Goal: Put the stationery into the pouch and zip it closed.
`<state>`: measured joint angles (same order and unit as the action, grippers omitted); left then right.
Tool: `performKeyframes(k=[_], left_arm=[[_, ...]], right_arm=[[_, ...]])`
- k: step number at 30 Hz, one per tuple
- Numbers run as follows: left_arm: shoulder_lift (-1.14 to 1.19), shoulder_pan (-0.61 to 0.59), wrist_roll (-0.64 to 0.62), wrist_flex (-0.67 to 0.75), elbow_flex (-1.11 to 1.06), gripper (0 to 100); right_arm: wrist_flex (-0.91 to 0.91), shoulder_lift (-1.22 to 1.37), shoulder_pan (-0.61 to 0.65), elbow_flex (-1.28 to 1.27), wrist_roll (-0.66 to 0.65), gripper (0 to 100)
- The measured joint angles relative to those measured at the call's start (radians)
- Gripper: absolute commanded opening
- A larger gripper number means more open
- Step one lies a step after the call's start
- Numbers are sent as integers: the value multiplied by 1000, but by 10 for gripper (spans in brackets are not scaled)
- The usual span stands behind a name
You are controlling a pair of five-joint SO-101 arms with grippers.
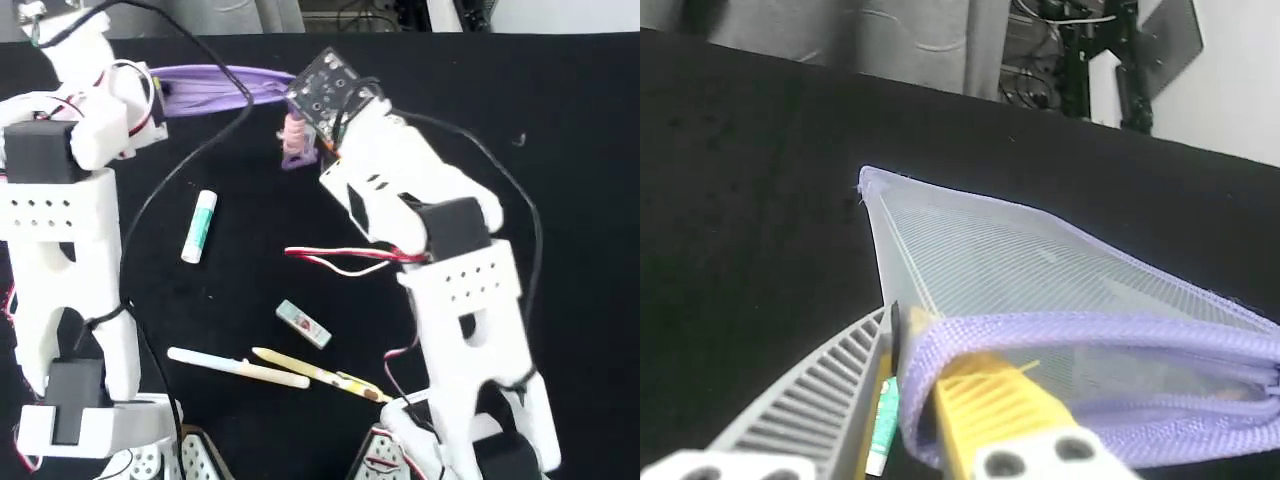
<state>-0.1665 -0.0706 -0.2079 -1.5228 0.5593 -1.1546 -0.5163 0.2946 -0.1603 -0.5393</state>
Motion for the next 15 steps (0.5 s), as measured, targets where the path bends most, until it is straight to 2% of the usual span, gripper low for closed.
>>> performKeyframes(k=[9,15], left_arm=[[0,129,-31,-41,0,29],[0,149,-57,-57,0,29]], right_arm=[[52,-2,-5,104,-2,11],[54,-2,-15,166,75,11]])
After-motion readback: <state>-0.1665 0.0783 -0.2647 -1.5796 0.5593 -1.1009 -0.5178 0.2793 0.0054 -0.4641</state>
